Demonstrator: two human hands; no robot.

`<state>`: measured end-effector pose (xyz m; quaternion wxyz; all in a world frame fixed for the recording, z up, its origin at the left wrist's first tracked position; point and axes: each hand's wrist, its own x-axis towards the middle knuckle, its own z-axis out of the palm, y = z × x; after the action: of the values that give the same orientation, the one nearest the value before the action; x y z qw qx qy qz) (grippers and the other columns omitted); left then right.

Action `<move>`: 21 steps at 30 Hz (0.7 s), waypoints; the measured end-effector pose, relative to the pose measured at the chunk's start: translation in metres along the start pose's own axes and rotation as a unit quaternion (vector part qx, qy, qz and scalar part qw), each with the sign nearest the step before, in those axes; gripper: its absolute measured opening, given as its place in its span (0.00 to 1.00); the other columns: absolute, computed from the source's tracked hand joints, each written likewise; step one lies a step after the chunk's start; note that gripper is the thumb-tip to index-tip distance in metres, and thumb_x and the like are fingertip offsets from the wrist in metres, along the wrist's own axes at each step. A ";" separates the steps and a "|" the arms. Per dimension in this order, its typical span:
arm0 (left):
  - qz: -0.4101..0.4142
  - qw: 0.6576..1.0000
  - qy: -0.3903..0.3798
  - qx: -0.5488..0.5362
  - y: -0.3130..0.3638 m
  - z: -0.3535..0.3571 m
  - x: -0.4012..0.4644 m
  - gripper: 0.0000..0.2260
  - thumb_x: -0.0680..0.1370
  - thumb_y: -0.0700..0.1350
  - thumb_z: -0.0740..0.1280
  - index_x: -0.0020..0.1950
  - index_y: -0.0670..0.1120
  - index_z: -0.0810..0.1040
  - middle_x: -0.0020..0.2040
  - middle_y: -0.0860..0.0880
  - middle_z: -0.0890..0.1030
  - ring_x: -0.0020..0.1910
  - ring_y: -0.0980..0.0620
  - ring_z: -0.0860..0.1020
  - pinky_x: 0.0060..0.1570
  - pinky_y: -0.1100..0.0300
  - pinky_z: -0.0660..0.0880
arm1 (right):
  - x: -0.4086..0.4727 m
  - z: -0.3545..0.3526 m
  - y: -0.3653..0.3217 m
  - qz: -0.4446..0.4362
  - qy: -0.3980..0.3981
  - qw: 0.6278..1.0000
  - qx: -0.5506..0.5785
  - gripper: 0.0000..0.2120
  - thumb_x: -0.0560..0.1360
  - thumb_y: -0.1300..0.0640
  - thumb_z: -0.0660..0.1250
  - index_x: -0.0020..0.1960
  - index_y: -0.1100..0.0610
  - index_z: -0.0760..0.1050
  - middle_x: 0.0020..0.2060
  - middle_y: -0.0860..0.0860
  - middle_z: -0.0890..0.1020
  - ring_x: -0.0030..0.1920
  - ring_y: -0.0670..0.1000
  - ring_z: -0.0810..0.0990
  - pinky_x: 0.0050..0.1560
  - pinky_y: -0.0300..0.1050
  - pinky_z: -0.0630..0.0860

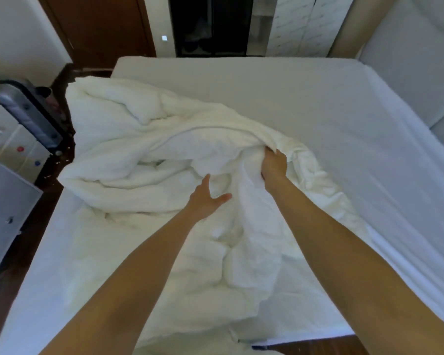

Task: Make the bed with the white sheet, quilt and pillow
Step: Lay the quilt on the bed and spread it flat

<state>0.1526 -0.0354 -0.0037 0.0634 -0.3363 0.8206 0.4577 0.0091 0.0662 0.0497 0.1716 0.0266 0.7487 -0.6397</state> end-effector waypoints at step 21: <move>0.053 0.990 -0.098 0.086 0.144 0.209 0.021 0.26 0.76 0.57 0.65 0.69 0.45 0.70 0.67 0.46 0.74 0.64 0.45 0.73 0.62 0.54 0.70 | 0.089 -0.220 0.017 0.209 -0.083 0.964 0.144 0.19 0.78 0.45 0.61 0.65 0.54 0.72 0.55 0.51 0.80 0.55 0.53 0.78 0.61 0.48 0.74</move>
<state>0.0061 0.1712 -0.0304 0.1476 -0.2388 0.8638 0.4184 -0.1189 0.2664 0.0343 0.3572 0.1538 0.6096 -0.6908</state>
